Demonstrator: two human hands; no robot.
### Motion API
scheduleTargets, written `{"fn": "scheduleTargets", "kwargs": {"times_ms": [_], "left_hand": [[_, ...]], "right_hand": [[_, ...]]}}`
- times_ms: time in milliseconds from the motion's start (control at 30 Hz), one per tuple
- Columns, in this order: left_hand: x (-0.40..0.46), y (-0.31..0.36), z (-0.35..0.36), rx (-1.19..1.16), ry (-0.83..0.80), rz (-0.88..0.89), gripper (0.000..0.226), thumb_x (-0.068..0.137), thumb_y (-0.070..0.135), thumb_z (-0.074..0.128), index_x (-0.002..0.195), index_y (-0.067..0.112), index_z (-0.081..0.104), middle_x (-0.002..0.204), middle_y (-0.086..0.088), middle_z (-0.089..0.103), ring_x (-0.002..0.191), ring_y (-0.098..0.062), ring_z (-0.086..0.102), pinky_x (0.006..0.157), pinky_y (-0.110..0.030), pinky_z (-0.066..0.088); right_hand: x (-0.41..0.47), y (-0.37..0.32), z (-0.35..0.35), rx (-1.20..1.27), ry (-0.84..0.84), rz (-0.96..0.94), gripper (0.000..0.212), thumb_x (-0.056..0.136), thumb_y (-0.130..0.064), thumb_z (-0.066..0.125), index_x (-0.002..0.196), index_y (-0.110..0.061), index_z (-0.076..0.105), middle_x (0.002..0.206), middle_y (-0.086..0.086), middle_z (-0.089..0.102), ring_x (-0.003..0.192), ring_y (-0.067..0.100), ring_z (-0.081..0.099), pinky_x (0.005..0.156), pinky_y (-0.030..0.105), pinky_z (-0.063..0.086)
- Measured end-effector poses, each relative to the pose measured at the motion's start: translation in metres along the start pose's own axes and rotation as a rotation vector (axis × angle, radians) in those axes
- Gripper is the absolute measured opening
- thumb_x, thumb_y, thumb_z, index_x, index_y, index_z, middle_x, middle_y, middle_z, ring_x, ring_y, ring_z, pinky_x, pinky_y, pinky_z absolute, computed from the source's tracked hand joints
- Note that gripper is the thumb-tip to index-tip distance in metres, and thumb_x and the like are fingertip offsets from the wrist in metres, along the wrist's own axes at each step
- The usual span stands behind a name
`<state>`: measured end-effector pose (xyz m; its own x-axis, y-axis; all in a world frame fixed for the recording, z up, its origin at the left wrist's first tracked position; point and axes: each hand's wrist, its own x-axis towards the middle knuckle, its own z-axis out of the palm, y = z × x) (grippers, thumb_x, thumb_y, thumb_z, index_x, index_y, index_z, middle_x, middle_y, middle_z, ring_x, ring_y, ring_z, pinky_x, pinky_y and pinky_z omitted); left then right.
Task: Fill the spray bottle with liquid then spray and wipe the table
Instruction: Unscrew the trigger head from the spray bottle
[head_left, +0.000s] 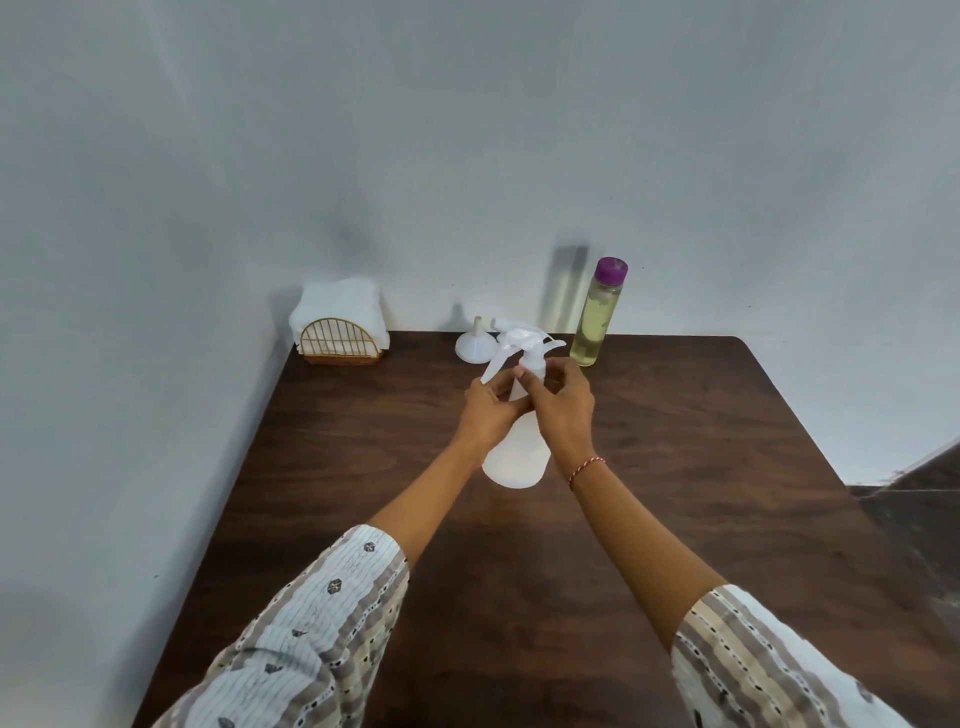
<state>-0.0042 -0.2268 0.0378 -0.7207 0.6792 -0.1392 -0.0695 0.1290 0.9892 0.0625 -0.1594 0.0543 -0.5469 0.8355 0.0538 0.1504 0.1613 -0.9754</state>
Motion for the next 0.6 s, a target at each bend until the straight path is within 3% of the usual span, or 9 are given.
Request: {"fn": "scheduleTargets", "kwargs": {"times_ms": [133,233,300,400,500,600], "left_hand": [[0.007,0.000,-0.006,0.029,0.019,0.003,0.034,0.081,0.021,0.070,0.114,0.017,0.065,0.109,-0.006,0.070,0.094,-0.026,0.068,0.085,-0.047,0.055],[0.009,-0.001,-0.005,0.035,0.016,-0.012,0.030,0.081,0.018,0.070,0.111,0.016,0.066,0.109,-0.008,0.070,0.094,-0.026,0.068,0.085,-0.048,0.055],[0.009,-0.002,-0.003,0.036,0.005,-0.019,0.033,0.081,0.017,0.071,0.113,0.016,0.065,0.110,-0.008,0.070,0.095,-0.026,0.067,0.086,-0.046,0.055],[0.010,-0.004,-0.005,0.013,0.018,-0.016,0.033,0.079,0.016,0.072,0.111,0.016,0.066,0.107,-0.005,0.070,0.097,-0.024,0.067,0.088,-0.043,0.054],[0.012,-0.005,-0.006,0.030,0.023,-0.023,0.033,0.079,0.016,0.073,0.111,0.016,0.066,0.105,-0.005,0.070,0.096,-0.024,0.067,0.087,-0.043,0.054],[0.012,-0.003,0.000,0.046,0.017,-0.028,0.030,0.078,0.013,0.073,0.108,0.012,0.068,0.103,-0.008,0.071,0.094,-0.026,0.068,0.084,-0.043,0.056]], "right_hand": [[0.006,0.003,-0.003,0.054,-0.214,0.016,0.030,0.091,-0.025,0.057,0.119,-0.015,0.056,0.111,0.004,0.066,0.102,0.020,0.063,0.090,0.038,0.053],[0.010,0.001,-0.002,-0.011,-0.134,0.050,0.040,0.080,-0.026,0.071,0.113,-0.012,0.051,0.108,0.003,0.064,0.100,0.018,0.061,0.087,0.032,0.052],[0.014,-0.002,-0.003,-0.034,-0.072,0.047,0.031,0.079,-0.024,0.073,0.101,-0.012,0.056,0.099,0.005,0.065,0.095,0.021,0.063,0.084,0.033,0.053],[0.018,0.000,-0.008,0.030,-0.227,0.041,0.015,0.088,-0.015,0.061,0.101,-0.010,0.062,0.098,0.008,0.068,0.094,0.024,0.065,0.086,0.039,0.054],[0.019,0.004,-0.010,0.072,-0.311,0.082,0.032,0.088,-0.020,0.060,0.117,-0.010,0.054,0.114,0.008,0.064,0.105,0.023,0.061,0.091,0.038,0.052],[0.018,0.004,-0.007,-0.046,-0.166,0.077,0.045,0.075,-0.027,0.074,0.113,-0.011,0.054,0.107,0.005,0.065,0.100,0.018,0.062,0.087,0.034,0.053]]}}
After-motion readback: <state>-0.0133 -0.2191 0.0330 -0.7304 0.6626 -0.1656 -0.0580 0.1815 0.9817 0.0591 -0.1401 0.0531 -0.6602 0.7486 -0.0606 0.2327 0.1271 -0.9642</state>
